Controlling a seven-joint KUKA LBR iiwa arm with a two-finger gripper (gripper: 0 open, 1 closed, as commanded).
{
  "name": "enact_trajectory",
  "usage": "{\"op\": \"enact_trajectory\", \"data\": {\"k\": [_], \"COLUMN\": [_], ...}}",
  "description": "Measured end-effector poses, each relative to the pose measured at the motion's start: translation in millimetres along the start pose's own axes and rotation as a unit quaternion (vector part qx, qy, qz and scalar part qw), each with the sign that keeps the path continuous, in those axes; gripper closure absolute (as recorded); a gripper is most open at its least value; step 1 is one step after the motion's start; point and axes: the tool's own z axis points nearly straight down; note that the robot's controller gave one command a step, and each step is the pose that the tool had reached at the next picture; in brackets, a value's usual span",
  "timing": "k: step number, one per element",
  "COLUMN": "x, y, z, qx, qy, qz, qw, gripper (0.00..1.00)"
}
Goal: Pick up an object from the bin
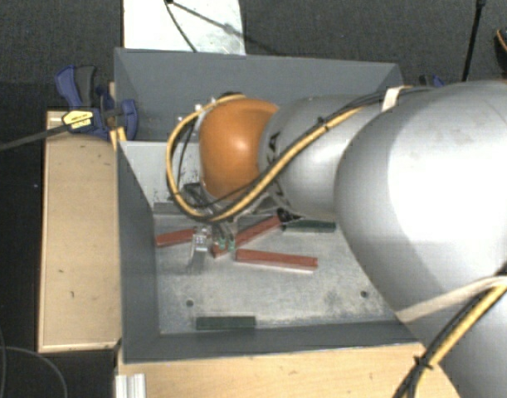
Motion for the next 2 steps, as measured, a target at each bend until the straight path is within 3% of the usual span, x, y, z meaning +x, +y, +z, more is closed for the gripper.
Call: {"op": "enact_trajectory", "data": {"k": [1,2], "x": [-0.2,5.7], "y": [-0.8,10.8], "z": [0.2,0.3], "qx": [0.0,0.001], "qy": [0.0003,0.0001], "qz": [0.003,0.004], "qw": [1.0,1.0], "gripper": [1.0,1.0]}}
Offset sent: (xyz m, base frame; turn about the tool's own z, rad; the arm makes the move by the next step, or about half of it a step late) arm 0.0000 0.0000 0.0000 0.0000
